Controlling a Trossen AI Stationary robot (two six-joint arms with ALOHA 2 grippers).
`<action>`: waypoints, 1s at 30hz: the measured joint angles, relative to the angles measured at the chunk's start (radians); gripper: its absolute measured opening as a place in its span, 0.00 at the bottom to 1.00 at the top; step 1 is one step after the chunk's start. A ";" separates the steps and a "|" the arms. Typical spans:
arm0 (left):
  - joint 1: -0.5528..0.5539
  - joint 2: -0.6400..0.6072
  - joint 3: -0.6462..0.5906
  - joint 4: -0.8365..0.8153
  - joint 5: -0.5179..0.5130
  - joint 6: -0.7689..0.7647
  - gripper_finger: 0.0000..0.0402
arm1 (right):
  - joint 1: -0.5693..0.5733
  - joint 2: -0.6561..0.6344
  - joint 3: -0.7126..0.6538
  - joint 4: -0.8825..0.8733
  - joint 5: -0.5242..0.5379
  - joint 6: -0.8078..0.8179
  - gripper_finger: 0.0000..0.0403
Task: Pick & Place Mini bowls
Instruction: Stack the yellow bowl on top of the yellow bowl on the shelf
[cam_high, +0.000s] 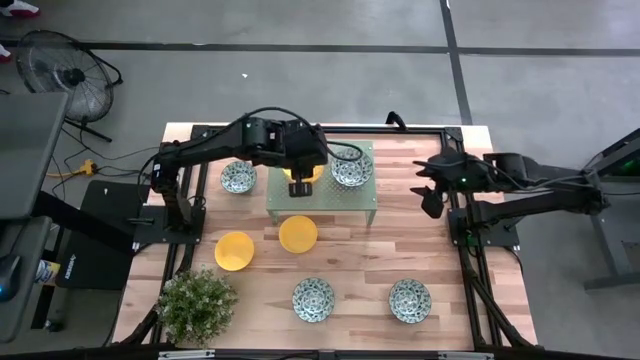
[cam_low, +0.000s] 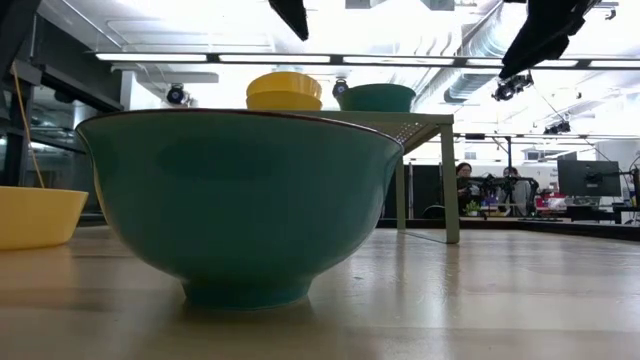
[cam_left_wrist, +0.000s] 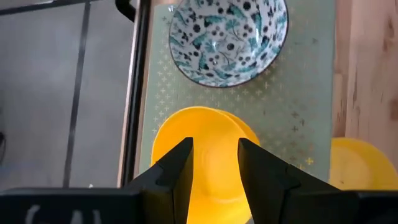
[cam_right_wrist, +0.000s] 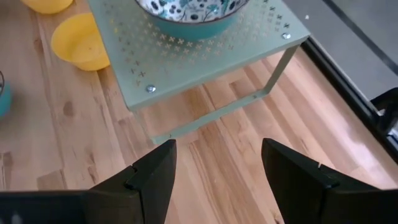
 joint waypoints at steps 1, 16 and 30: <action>0.000 0.000 0.000 0.003 0.000 -0.013 0.30 | 0.000 -0.010 0.000 -0.003 0.005 0.000 0.56; -0.093 -0.011 -0.047 0.184 -0.368 -0.292 0.30 | 0.000 -0.109 0.000 -0.077 0.034 0.063 0.56; -0.119 -0.266 -0.420 0.503 -0.244 -0.138 0.30 | 0.001 -0.170 0.000 -0.129 0.028 0.080 0.56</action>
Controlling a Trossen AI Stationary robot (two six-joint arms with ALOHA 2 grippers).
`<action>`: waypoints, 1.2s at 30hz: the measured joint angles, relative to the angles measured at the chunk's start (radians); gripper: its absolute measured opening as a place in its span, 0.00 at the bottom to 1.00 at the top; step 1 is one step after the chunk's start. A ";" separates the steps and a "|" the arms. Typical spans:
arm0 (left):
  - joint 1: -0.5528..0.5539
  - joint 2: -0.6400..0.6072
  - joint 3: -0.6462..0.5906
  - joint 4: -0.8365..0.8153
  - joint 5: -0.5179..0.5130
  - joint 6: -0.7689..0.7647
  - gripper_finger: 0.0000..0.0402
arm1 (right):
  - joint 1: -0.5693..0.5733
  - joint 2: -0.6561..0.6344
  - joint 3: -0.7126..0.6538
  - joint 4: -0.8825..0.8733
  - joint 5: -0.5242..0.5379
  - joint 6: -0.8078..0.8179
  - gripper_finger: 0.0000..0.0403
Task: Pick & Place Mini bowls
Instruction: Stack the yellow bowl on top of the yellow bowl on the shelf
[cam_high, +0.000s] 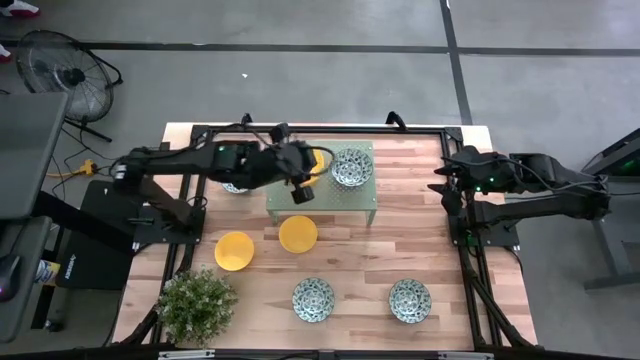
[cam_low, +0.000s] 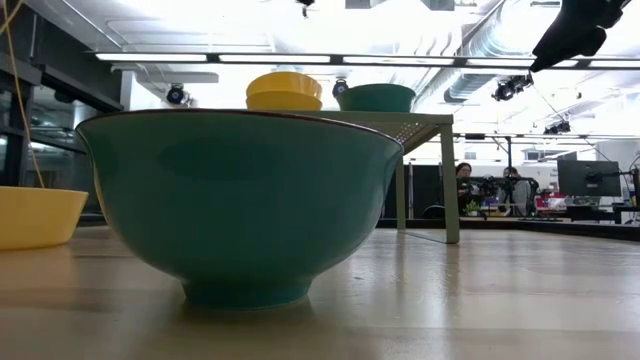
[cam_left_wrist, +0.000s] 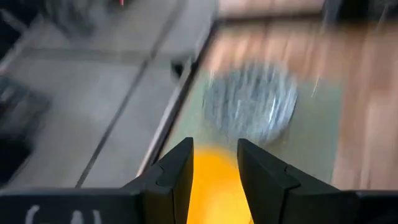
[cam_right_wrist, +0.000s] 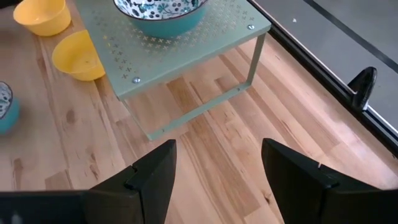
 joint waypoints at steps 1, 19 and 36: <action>0.009 -0.032 -0.056 0.074 0.026 0.004 0.30 | 0.000 0.000 0.000 0.000 0.000 0.000 0.56; 0.048 -0.197 -0.616 0.737 0.023 0.008 0.30 | 0.002 0.030 -0.001 0.011 -0.004 0.002 0.56; 0.048 -0.170 -0.694 0.739 -0.001 -0.057 0.30 | 0.002 0.041 -0.002 0.010 -0.002 0.029 0.56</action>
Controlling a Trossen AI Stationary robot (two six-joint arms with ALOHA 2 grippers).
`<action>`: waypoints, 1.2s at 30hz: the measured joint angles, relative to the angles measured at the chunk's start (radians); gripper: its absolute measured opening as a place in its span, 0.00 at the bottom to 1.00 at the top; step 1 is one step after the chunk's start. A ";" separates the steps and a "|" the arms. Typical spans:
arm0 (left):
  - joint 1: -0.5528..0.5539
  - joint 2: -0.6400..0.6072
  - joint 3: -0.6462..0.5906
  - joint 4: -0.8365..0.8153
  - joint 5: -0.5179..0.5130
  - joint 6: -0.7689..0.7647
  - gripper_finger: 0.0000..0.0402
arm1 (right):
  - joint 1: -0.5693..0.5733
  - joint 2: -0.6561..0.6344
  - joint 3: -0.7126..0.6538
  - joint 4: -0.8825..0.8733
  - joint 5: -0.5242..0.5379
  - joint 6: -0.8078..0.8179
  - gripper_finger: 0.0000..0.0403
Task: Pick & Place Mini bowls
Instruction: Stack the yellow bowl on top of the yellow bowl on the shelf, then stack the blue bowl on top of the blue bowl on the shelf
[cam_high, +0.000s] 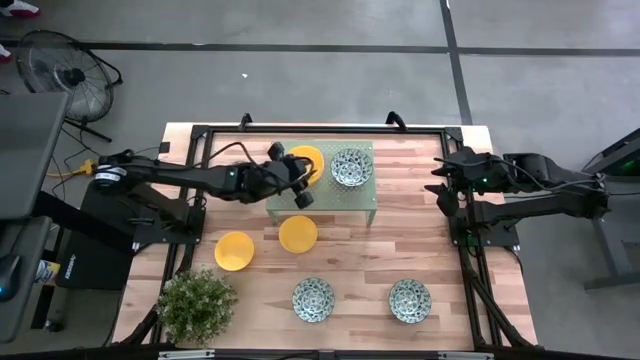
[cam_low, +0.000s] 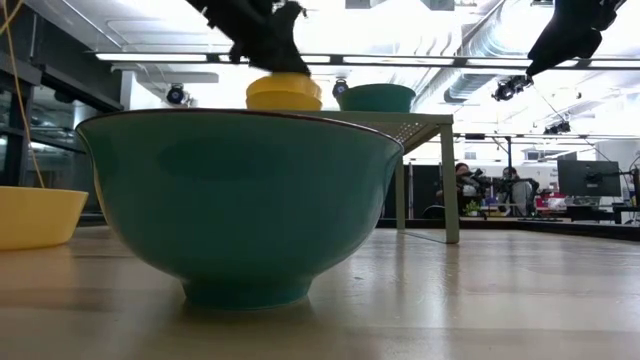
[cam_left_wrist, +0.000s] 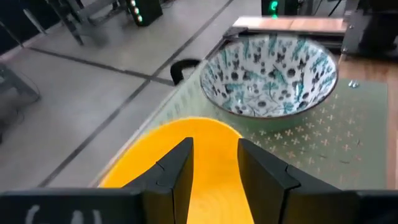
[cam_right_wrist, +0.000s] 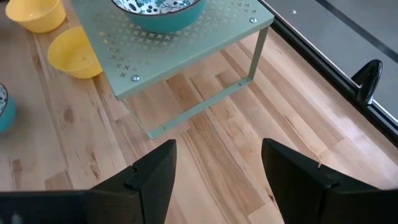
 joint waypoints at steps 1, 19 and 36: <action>0.000 0.005 -0.001 -0.024 0.002 -0.011 0.30 | 0.000 0.000 0.000 0.000 0.000 0.000 0.56; 0.000 -0.029 -0.002 0.056 0.001 0.091 0.30 | 0.000 0.000 0.000 0.000 -0.027 0.016 0.56; -0.063 -0.182 -0.002 -0.039 0.091 0.140 0.30 | 0.000 -0.002 0.000 -0.022 -0.060 0.015 0.56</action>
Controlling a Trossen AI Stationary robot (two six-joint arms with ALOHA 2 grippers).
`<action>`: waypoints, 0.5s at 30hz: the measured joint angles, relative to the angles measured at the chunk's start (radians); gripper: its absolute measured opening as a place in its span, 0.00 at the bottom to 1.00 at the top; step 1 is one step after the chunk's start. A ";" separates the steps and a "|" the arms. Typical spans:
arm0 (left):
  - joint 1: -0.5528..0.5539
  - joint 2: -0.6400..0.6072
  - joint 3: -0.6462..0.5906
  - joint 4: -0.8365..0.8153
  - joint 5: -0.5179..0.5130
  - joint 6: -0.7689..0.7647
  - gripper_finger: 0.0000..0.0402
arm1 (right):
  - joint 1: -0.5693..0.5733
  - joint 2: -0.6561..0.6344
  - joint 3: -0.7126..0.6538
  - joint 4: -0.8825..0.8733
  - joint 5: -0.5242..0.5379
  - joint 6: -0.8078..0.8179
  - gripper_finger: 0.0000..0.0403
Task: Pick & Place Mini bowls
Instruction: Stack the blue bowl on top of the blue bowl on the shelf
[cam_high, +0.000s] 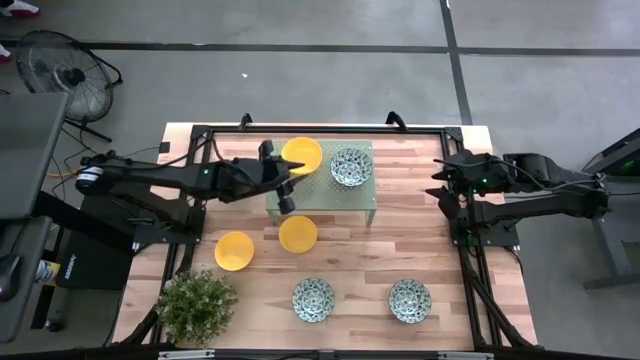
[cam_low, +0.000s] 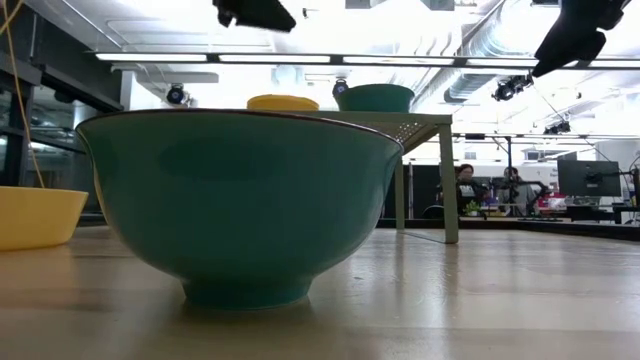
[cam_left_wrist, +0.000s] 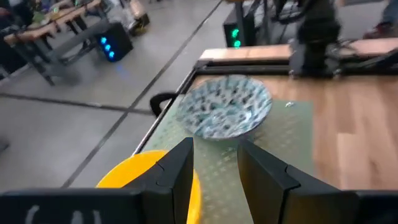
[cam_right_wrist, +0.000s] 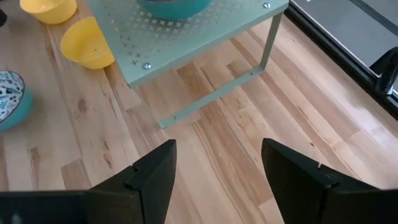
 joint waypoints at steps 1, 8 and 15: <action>-0.012 -0.002 0.002 0.001 -0.001 -0.002 0.30 | 0.000 0.000 0.000 -0.002 -0.006 0.000 0.56; -0.109 -0.024 0.002 -0.045 -0.009 -0.010 0.30 | 0.000 0.001 0.000 -0.002 -0.058 0.001 0.56; -0.202 -0.023 0.002 -0.103 -0.034 -0.010 0.30 | 0.000 0.024 0.000 -0.002 -0.216 0.056 0.56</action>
